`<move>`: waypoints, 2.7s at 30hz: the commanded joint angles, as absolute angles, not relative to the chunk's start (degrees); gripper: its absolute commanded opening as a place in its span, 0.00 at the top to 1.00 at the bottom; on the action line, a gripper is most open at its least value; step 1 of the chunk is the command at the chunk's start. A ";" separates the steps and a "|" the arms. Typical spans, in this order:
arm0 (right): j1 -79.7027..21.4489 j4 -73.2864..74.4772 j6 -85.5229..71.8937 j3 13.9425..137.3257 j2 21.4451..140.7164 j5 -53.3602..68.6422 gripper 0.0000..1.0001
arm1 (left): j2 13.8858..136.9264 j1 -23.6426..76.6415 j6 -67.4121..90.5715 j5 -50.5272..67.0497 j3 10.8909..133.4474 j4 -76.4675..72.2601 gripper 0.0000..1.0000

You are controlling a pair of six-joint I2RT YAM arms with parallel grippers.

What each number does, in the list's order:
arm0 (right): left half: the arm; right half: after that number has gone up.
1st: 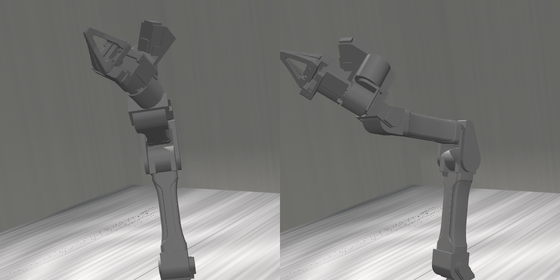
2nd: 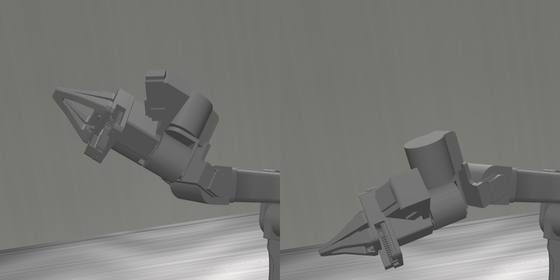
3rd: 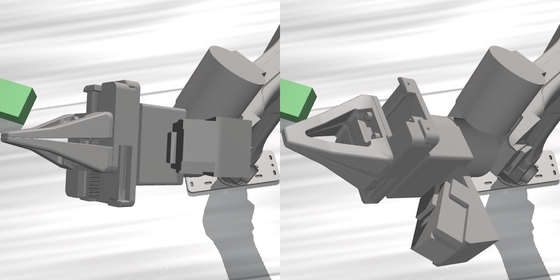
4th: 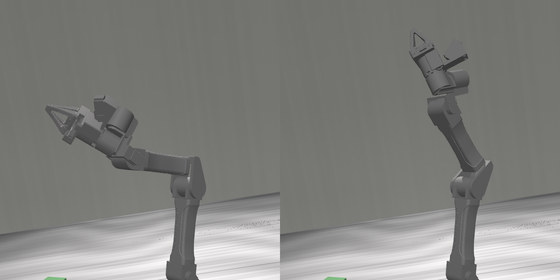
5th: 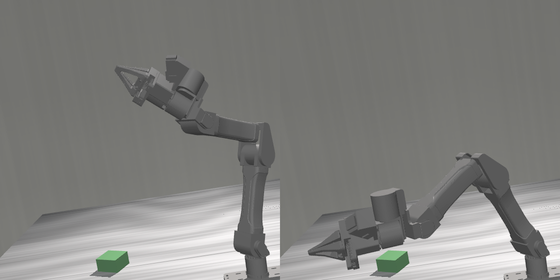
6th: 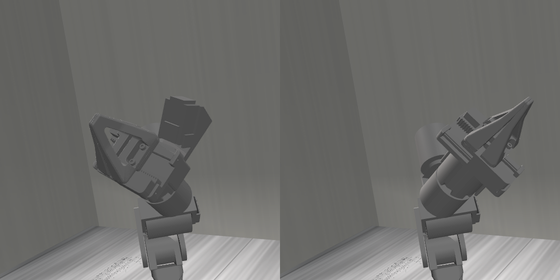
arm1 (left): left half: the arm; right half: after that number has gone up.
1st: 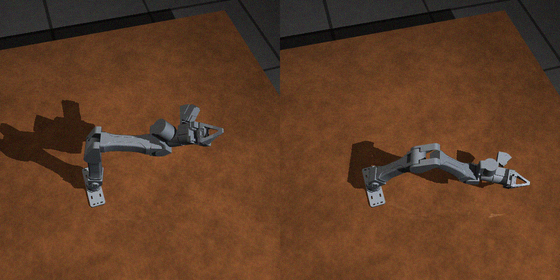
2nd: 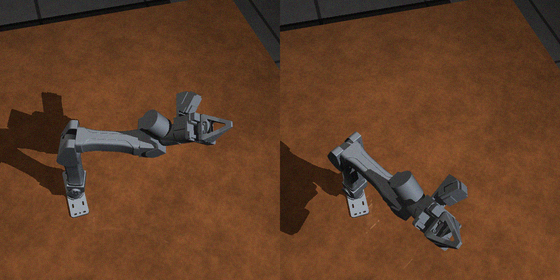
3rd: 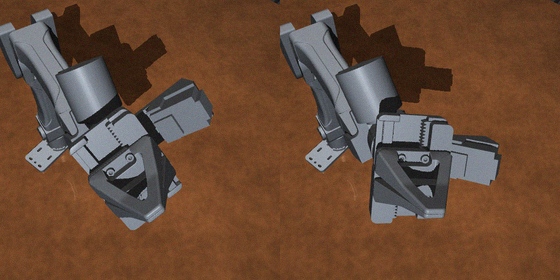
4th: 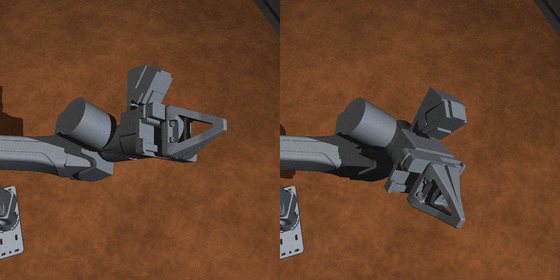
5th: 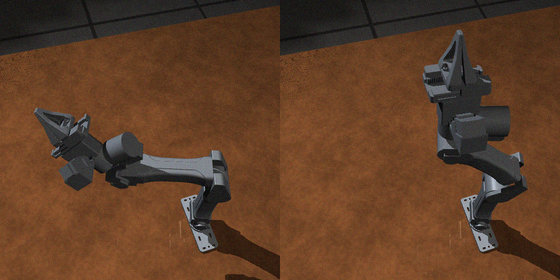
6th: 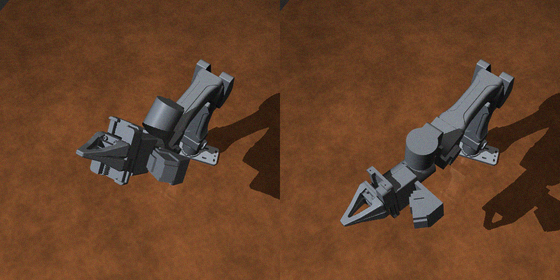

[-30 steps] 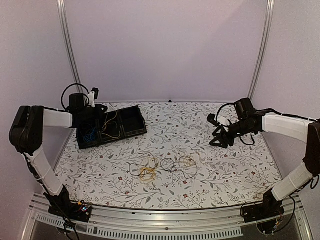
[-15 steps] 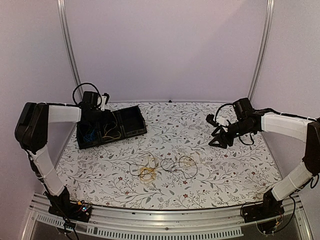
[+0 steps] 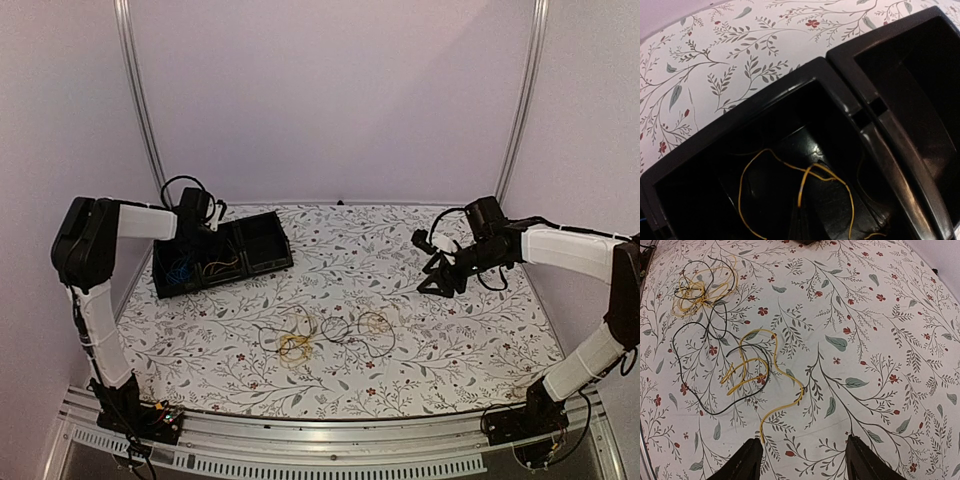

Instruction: Untangle the cables

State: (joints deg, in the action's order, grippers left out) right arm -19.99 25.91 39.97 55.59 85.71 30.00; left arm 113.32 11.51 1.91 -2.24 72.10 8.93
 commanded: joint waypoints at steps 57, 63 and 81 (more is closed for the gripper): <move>-28.30 43.13 32.52 75.25 116.62 44.07 0.51 | 91.20 42.80 -6.29 15.00 56.50 -5.53 0.50; -28.56 41.85 31.42 75.53 116.63 43.13 0.60 | 90.52 43.90 -2.14 15.99 54.55 -10.41 0.50; -24.20 33.24 32.65 66.72 100.98 29.33 0.50 | 114.54 59.32 28.88 -2.19 70.65 -5.60 0.56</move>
State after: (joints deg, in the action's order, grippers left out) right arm -25.10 34.57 32.12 68.51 103.18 32.36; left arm 111.77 59.57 20.93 -0.89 67.40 -9.26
